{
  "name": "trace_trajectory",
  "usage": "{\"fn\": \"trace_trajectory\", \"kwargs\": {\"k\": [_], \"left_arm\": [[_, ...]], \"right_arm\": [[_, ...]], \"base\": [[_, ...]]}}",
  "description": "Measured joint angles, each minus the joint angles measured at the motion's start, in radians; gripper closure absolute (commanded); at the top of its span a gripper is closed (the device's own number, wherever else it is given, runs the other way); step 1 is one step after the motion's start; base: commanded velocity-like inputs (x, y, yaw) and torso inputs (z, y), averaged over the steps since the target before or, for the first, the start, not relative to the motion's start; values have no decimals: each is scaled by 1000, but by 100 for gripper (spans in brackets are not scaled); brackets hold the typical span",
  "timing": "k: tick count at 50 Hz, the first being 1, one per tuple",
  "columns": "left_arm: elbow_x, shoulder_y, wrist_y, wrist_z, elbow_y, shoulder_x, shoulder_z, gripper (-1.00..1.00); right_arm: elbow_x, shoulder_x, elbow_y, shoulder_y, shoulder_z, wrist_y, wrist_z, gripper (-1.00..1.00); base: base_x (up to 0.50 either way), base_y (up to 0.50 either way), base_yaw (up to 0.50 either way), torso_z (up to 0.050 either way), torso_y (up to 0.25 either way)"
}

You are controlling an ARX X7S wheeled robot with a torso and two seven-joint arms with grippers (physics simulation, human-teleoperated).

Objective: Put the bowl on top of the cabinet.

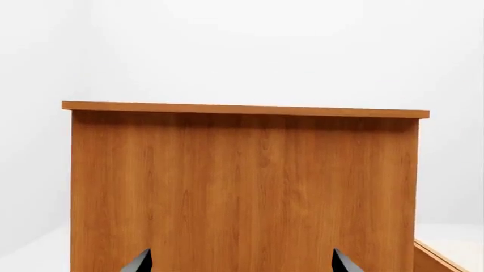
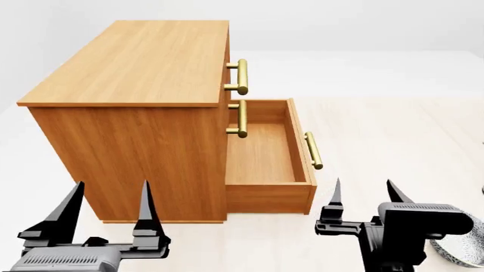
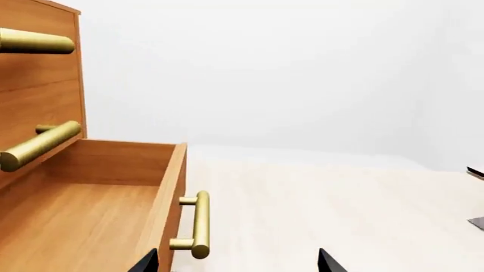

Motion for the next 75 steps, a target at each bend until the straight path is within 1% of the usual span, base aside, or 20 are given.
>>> {"fn": "trace_trajectory", "kwargs": {"k": [29,52,75], "left_arm": [[-3,3,4,-11,3,-9,6,-100],[-4,0,4,-17,4,-16,14,-100],[-1,2,5,-24,7,-21,27,-100]], "right_arm": [[84,74,78,127,124,194,25,-100],[131,124,112,153,222,324,60,-100],[196,146,149,192,281,460,78,-100]], "base": [[0,0,0,0,0],[0,0,0,0,0],[0,0,0,0,0]]}}
